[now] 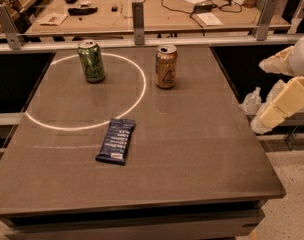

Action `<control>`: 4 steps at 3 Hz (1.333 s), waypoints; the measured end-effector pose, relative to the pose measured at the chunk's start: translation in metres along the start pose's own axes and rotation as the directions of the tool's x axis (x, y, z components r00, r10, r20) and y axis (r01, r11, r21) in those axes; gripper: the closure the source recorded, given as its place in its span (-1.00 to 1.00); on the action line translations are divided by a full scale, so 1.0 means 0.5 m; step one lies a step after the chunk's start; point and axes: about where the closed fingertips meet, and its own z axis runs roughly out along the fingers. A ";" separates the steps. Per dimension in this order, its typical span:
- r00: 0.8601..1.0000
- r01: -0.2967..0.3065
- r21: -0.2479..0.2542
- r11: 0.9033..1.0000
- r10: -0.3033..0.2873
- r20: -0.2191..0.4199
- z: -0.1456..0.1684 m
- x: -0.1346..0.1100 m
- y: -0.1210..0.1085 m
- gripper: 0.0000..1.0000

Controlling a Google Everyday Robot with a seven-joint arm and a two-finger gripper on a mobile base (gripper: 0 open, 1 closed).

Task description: Move orange can near rxbar blueberry

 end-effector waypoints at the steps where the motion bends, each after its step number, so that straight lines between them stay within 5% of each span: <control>1: 0.972 -0.084 -0.027 0.996 0.088 0.219 0.029 -0.002 -0.018 -1.00; 2: 0.906 -0.136 -0.031 0.990 0.138 0.400 0.047 -0.022 -0.028 -1.00; 3: 0.853 -0.183 -0.004 0.983 0.160 0.496 0.075 -0.038 -0.042 -1.00; 4: 0.826 -0.253 0.019 0.967 0.206 0.525 0.111 -0.037 -0.048 -1.00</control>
Offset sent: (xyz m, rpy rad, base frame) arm 0.0389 0.0139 -0.0149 0.6606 -0.2077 -0.1699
